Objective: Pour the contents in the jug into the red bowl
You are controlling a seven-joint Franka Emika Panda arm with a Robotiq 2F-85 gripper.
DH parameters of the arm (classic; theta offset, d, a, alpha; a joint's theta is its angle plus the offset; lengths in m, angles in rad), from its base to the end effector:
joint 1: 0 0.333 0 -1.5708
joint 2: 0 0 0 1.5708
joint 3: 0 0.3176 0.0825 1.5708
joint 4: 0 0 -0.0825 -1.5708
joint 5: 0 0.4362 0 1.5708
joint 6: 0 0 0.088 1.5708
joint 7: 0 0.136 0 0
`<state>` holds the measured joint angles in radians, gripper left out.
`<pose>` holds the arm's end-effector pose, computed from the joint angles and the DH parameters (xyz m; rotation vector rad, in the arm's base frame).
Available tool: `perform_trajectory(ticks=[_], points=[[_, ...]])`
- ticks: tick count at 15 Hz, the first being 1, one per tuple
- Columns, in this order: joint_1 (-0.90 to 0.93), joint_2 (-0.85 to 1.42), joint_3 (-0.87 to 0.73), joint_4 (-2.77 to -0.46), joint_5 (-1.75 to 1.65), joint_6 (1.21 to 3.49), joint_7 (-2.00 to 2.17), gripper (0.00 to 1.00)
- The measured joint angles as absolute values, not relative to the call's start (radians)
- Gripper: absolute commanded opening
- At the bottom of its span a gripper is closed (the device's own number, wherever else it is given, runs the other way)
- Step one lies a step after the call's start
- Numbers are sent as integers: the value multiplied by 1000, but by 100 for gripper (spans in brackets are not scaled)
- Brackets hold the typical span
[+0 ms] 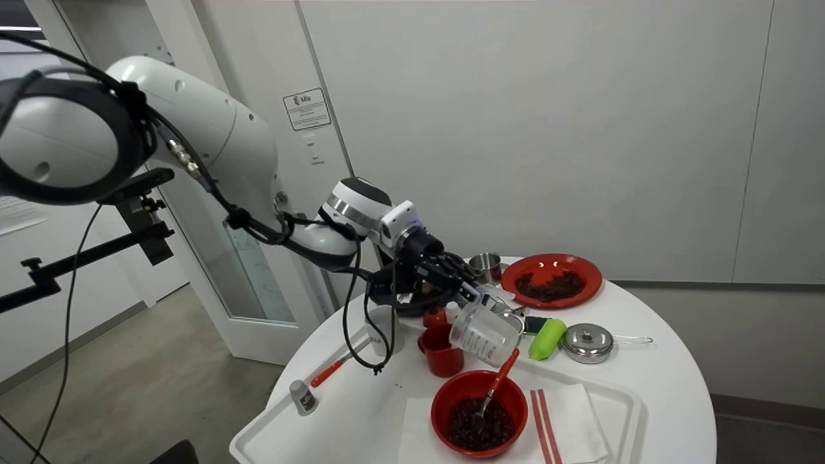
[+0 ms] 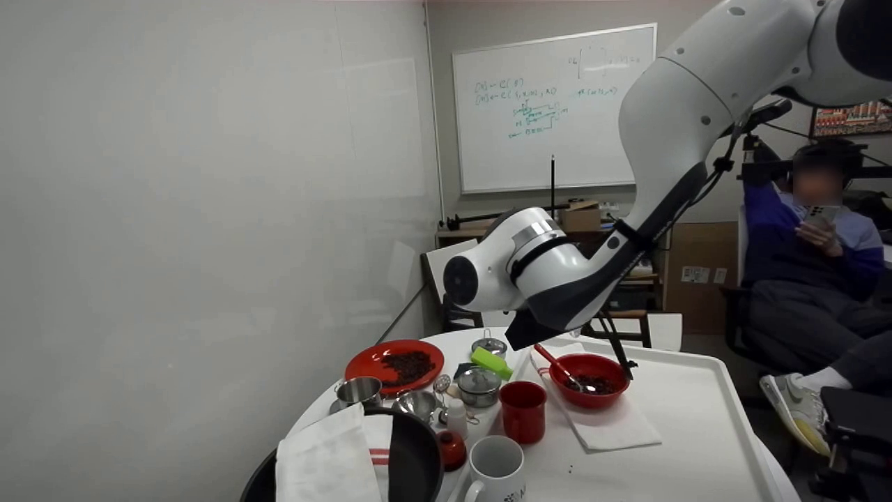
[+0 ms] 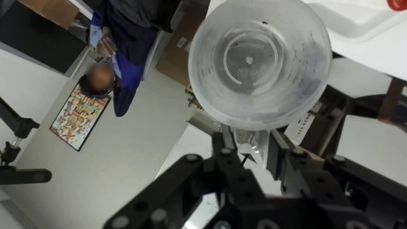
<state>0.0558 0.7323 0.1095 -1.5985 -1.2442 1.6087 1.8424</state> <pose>0.6945 -0.0191 0.1716 1.6624 -1.0394 0.6578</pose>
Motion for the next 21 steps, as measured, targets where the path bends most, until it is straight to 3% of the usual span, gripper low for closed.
perform_trajectory(ticks=[15,21], points=[[-30,466,90,-1978,-834,2327,1408,11],[-31,445,91,-2080,-460,2446,1028,11]])
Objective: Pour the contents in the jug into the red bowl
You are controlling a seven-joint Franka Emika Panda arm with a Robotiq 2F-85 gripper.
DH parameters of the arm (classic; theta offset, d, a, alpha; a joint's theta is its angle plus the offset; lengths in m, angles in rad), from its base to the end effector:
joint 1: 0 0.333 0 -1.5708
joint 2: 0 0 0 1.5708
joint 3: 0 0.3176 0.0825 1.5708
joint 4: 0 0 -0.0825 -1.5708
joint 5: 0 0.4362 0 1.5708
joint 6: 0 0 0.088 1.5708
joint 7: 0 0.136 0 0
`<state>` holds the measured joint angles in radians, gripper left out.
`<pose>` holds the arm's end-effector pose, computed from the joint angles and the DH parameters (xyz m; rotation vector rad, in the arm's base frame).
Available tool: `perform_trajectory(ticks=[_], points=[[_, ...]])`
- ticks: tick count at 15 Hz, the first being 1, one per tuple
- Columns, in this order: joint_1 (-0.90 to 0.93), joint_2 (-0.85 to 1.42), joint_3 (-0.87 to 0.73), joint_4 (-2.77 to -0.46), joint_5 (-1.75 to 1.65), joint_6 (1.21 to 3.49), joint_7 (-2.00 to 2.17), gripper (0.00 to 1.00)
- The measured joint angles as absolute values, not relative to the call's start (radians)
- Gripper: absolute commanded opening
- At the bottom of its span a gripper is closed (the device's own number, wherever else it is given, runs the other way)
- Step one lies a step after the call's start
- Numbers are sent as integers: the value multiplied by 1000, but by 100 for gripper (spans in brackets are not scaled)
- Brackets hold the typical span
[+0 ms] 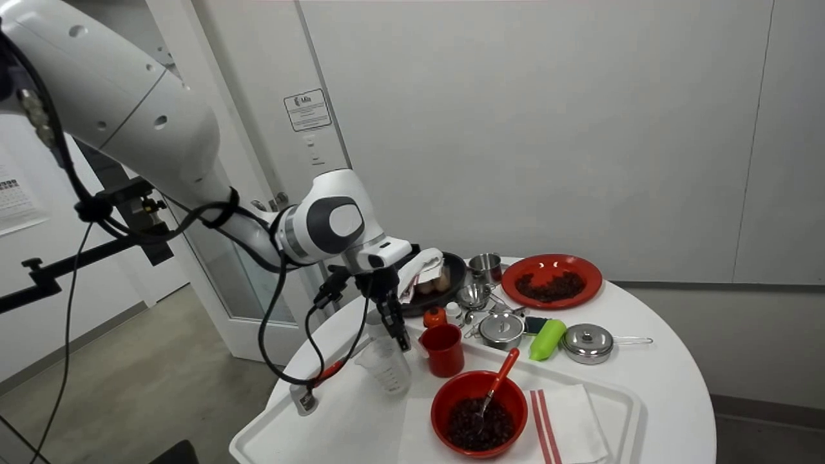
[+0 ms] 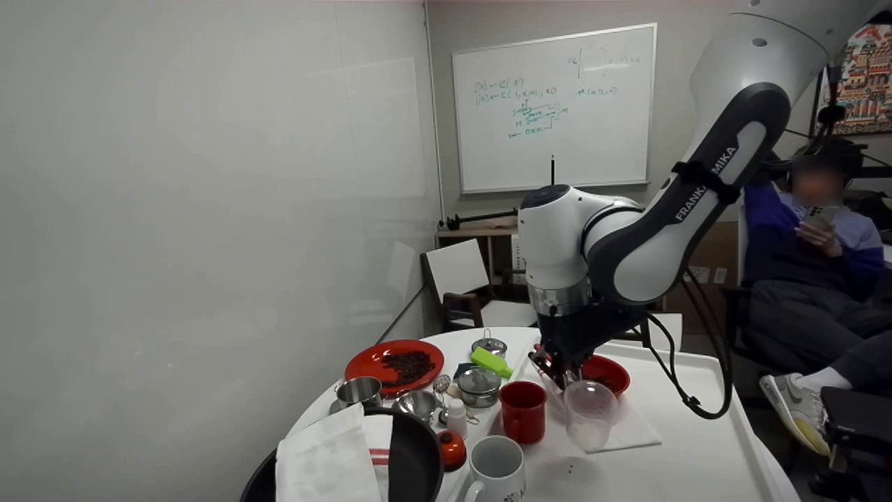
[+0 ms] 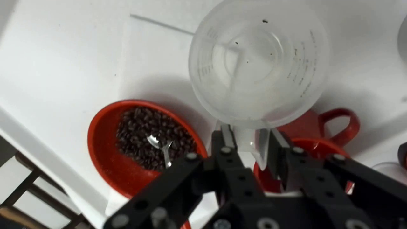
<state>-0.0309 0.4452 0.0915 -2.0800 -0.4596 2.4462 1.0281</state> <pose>0.6089 0.0306 0.1353 2.7653 -0.8694 0.0946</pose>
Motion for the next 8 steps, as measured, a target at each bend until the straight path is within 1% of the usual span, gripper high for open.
perform_trajectory(ticks=[3,5,8], points=[[-31,445,105,-2100,-237,2428,801,11],[-27,446,108,-2100,-101,2356,680,11],[5,453,68,-2091,-12,2240,675,11]])
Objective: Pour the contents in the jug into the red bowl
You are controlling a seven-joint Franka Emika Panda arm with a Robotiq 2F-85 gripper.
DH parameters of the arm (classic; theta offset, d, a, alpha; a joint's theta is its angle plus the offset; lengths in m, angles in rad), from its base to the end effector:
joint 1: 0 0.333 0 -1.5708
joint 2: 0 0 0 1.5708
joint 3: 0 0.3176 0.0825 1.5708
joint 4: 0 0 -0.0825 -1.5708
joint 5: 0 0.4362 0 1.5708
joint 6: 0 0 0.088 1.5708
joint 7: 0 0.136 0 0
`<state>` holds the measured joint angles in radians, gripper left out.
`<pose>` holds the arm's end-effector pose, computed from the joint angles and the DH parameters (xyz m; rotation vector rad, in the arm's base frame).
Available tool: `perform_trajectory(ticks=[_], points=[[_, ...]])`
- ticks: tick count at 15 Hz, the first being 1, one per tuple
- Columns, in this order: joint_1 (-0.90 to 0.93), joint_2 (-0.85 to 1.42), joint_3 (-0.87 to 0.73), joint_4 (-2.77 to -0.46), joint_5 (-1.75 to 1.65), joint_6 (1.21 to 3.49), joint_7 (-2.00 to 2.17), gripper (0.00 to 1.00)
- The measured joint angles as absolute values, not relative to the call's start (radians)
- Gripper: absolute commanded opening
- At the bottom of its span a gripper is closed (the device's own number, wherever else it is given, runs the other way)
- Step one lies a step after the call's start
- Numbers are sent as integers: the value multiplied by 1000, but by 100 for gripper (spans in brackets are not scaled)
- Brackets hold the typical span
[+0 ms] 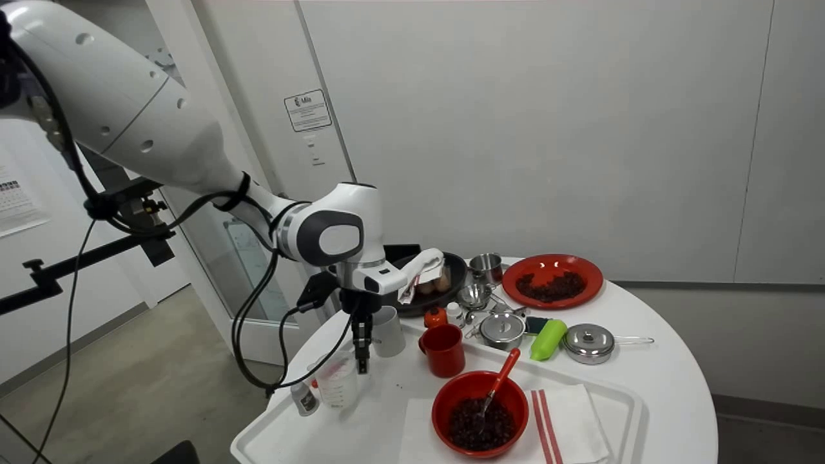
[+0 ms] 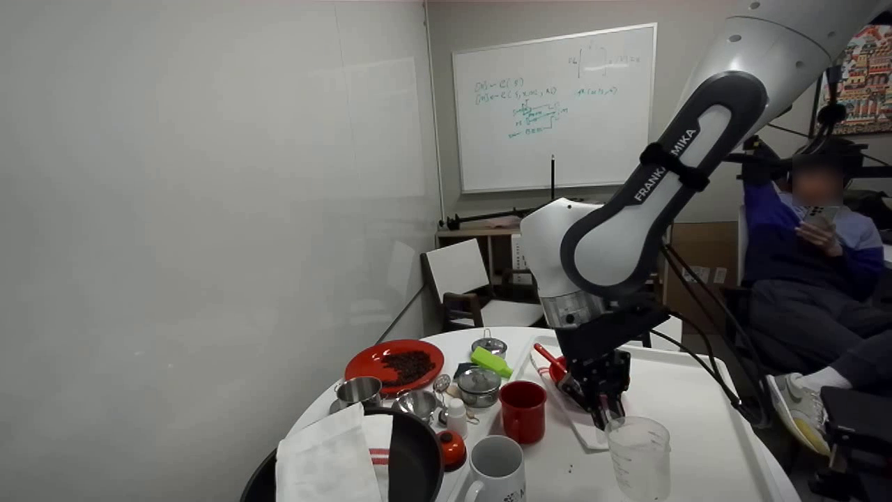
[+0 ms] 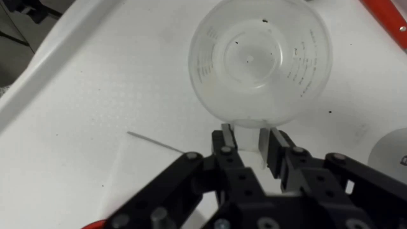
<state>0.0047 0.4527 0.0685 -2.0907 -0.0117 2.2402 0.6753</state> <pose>0.5689 0.0438 0.1131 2.8877 -0.8866 -0.4405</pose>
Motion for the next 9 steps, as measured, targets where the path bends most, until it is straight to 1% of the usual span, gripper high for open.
perform_trajectory(ticks=[4,8,9], points=[[83,487,-29,-2090,-20,2291,814,11],[124,526,-72,-2088,-20,2349,919,11],[129,534,-78,-2087,-20,2360,939,52]])
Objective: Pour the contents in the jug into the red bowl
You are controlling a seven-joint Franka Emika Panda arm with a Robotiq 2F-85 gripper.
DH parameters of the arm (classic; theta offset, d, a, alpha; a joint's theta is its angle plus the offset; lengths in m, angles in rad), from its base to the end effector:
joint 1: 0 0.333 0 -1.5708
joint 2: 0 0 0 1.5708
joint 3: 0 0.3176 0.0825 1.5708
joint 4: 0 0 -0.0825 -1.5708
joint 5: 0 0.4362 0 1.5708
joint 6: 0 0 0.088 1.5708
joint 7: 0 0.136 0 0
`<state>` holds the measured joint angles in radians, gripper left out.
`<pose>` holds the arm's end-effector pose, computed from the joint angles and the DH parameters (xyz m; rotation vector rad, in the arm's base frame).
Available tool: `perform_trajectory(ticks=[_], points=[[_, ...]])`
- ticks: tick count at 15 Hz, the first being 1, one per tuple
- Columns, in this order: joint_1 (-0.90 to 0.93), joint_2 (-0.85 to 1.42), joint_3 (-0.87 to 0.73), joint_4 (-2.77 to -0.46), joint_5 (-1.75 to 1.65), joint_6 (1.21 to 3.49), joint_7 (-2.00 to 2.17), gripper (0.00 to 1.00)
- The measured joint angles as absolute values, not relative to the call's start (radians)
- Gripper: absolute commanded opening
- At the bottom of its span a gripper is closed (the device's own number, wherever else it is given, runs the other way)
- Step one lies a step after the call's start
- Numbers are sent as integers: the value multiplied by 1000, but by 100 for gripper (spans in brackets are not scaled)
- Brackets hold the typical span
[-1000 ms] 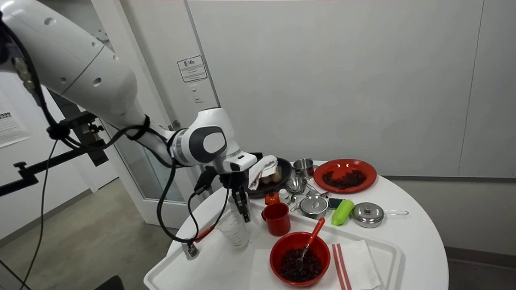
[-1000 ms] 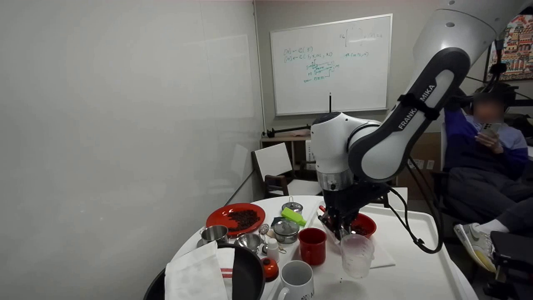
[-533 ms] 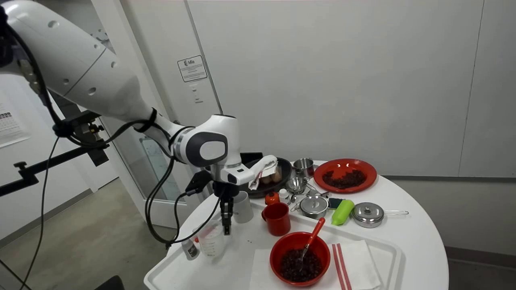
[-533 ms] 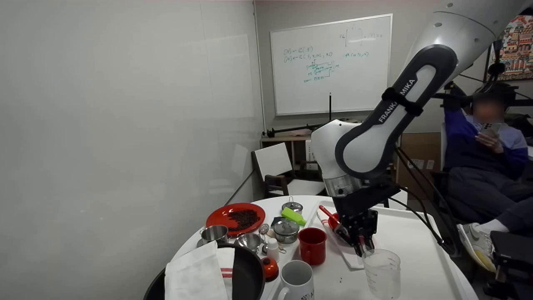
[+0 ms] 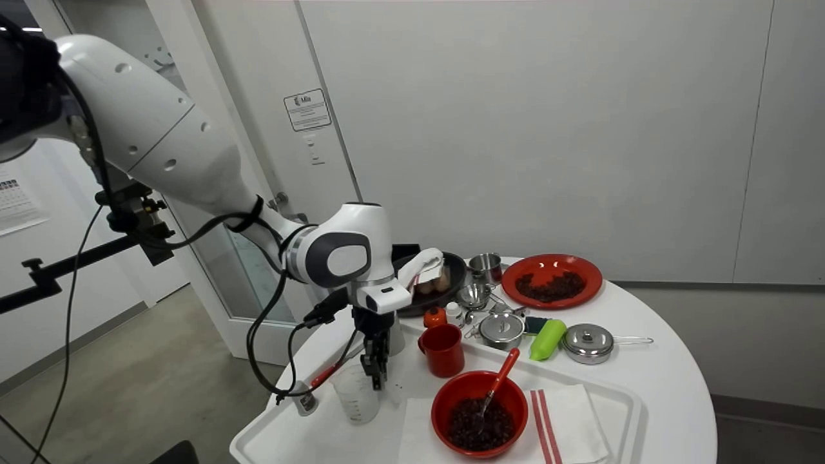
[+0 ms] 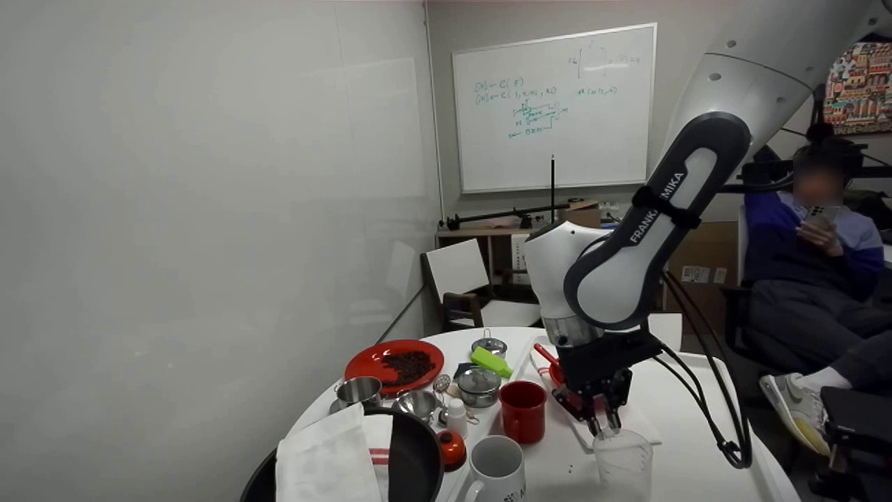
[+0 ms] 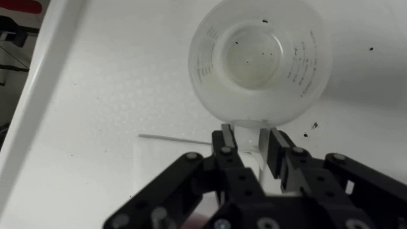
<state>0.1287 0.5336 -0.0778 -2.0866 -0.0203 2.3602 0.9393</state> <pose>0.5714 0.0244 0.0743 2.6838 -1.2414 -0.3010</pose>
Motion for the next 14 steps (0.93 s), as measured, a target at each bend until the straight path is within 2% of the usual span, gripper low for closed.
perform_trajectory(ticks=[1,5,6,8,9,14], points=[[133,540,-83,-2084,-20,2368,958,53],[141,556,-96,-2075,-20,2383,1009,82],[141,557,-97,-2075,-20,2385,1015,63],[141,557,-98,-2074,-20,2386,1022,79],[141,557,-98,-2074,-20,2386,1023,82],[142,557,-98,-2073,-20,2386,1024,82]])
